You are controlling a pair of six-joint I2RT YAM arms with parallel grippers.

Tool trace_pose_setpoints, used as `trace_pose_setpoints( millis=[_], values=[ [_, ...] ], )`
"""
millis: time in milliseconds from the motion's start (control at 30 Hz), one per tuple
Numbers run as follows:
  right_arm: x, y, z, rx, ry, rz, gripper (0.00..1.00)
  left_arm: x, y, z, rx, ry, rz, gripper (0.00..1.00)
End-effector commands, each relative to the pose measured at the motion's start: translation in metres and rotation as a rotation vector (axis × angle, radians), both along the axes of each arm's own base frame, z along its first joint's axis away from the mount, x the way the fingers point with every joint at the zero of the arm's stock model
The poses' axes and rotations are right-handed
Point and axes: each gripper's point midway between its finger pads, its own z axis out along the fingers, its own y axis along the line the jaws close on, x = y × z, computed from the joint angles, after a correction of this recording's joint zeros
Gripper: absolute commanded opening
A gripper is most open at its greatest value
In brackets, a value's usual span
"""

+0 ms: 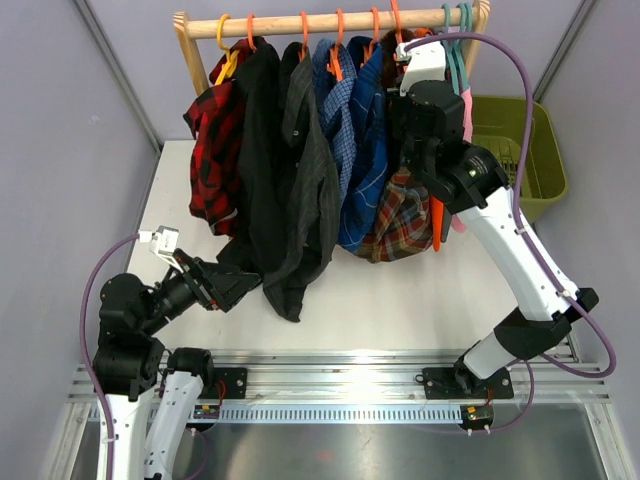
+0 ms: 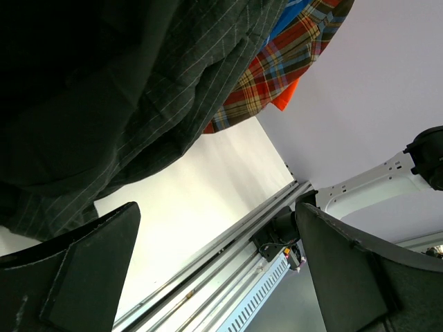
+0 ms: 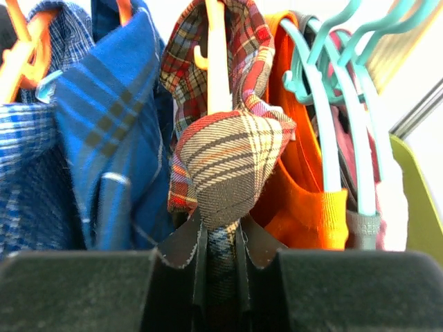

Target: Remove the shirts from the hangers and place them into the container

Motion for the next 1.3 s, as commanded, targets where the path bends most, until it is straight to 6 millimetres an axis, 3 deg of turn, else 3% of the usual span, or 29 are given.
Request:
trace_pose_setpoints(
  millis=[0,200,333,433,533,667,767,967,1000,1100,1267],
  values=[
    [-0.045,-0.054,0.159,0.336,-0.528,-0.062,0.00,-0.004,-0.001,0.015,-0.003,-0.056,-0.010,0.99],
    [-0.043,-0.047,0.164,0.317,-0.568,-0.013,0.00,-0.004,-0.001,0.017,-0.005,-0.058,-0.013,0.99],
    [-0.057,-0.059,0.180,0.365,-0.606,-0.022,0.00,-0.005,-0.001,0.015,-0.001,-0.052,-0.010,0.99],
    [-0.056,-0.066,0.158,0.358,-0.498,-0.066,0.00,-0.005,0.000,0.016,0.000,-0.055,-0.008,0.99],
    [-0.065,-0.077,0.118,0.363,-0.354,-0.113,0.00,-0.005,-0.001,0.018,-0.003,-0.060,-0.011,0.99],
    [-0.104,-0.101,0.059,0.368,-0.163,-0.135,0.00,-0.006,-0.003,0.022,-0.012,-0.066,-0.026,0.99],
    [-0.129,-0.106,0.021,0.367,-0.035,-0.104,0.00,-0.006,-0.005,0.029,-0.028,-0.079,-0.042,0.99],
    [-0.178,-0.086,-0.045,0.390,0.219,0.100,0.00,-0.007,-0.012,0.056,-0.098,-0.134,-0.091,0.99],
    [-0.185,-0.073,-0.063,0.393,0.290,0.168,0.00,-0.007,-0.013,0.064,-0.107,-0.162,-0.102,0.99],
    [-0.212,-0.064,-0.084,0.418,0.378,0.268,0.00,-0.007,-0.016,0.083,-0.134,-0.185,-0.129,0.99],
    [-0.244,-0.057,-0.103,0.440,0.477,0.373,0.00,-0.014,-0.021,0.127,-0.214,-0.270,-0.183,0.99]
  ],
)
